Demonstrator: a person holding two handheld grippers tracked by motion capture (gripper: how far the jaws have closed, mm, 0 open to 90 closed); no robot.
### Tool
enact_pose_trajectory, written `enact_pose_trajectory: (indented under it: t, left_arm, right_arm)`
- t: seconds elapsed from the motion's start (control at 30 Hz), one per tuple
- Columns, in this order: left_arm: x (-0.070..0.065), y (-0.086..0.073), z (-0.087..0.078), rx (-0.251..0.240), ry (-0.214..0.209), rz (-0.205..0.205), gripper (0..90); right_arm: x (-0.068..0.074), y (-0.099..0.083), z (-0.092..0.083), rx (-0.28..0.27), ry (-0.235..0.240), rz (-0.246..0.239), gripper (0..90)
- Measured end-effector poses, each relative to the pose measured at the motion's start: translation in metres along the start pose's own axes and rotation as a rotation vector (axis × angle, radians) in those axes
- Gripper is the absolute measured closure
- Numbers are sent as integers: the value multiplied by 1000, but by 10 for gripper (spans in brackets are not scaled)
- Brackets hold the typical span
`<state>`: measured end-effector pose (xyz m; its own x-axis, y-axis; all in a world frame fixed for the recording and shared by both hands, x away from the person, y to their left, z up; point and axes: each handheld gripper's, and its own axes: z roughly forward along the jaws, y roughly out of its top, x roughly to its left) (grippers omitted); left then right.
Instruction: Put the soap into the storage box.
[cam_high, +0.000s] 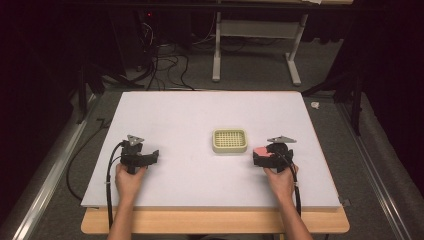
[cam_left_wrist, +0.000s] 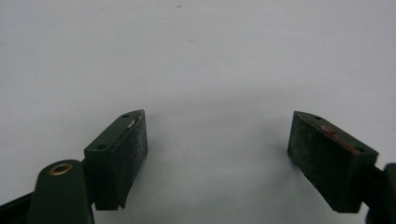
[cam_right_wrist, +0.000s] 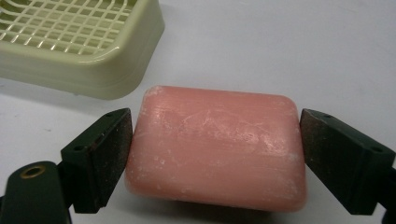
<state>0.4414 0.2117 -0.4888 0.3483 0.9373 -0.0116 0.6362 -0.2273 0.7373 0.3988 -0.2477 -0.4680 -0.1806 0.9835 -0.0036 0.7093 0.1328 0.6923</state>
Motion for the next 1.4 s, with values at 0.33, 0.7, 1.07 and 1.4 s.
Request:
enact_pose_trajectory:
  t: [0.33,0.7,1.07,1.4]
  left_arm:
    - [0,0,0,0,0,0,206]
    - [0,0,0,0,0,0,206]
    - [0,0,0,1,-1,0,206]
    - [0,0,0,0,-1,0,206]
  right_arm:
    - [0,-2,10,38,0,6,123]
    - [0,-3,12,39,-2,-11,131]
    - [0,-5,12,31,2,-33,133]
    - [-2,-5,11,32,15,-38,136]
